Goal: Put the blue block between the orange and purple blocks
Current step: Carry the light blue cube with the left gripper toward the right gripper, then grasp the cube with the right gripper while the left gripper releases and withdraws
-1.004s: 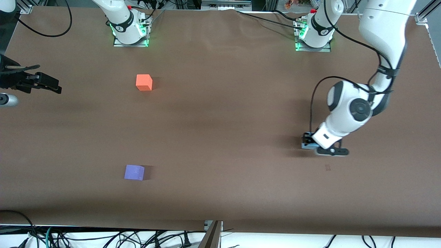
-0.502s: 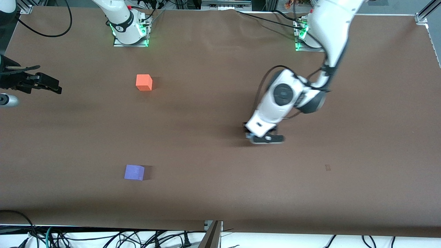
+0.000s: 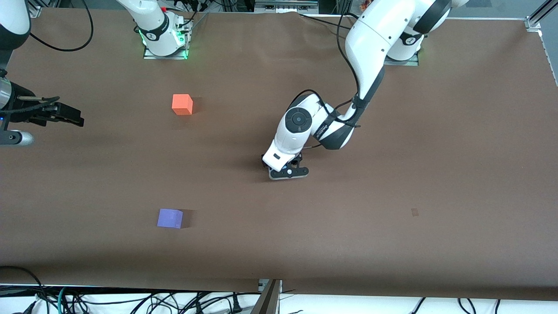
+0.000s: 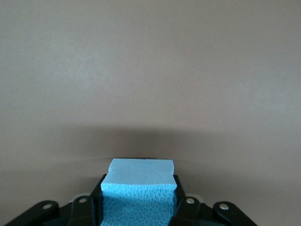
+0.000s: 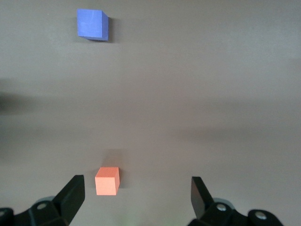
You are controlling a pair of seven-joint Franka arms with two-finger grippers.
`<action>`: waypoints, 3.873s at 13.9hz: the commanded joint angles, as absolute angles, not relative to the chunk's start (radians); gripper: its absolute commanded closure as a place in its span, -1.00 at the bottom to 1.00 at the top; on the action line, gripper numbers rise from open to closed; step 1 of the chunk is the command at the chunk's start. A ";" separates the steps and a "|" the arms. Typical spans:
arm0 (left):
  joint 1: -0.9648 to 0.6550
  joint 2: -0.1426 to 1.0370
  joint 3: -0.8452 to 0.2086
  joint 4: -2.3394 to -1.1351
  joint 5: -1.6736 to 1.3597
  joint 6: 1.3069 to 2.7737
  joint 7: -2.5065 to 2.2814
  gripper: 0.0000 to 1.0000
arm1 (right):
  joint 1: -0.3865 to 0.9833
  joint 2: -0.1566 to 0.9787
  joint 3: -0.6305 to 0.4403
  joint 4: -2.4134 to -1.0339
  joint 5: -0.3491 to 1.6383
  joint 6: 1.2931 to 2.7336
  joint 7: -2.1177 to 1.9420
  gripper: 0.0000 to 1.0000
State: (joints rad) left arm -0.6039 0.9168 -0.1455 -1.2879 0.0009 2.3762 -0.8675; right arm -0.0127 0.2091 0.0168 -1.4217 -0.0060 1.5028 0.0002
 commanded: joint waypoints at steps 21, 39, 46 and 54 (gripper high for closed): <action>-0.468 0.812 -0.138 -1.213 -0.020 2.167 -0.856 -1.00 | 0.288 0.480 0.031 -1.405 0.063 1.776 0.163 -1.00; 0.058 0.032 -0.147 -1.859 -0.008 1.848 -0.293 -1.00 | 0.612 0.762 0.029 -1.407 0.104 2.408 0.373 -1.00; 0.155 -0.003 -0.133 -1.749 -0.008 1.735 -0.147 -1.00 | 0.630 0.787 0.026 -1.427 0.075 2.437 0.354 -1.00; 0.186 0.015 -0.165 -1.551 -0.018 1.559 -0.144 -1.00 | 0.646 0.801 0.025 -1.442 0.046 2.434 0.354 -1.00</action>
State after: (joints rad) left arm 0.1870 -0.0065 -0.1403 -1.5739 0.0001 1.5902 -0.1650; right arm 0.6283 0.7968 0.0345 -1.4369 0.0569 2.4298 0.3556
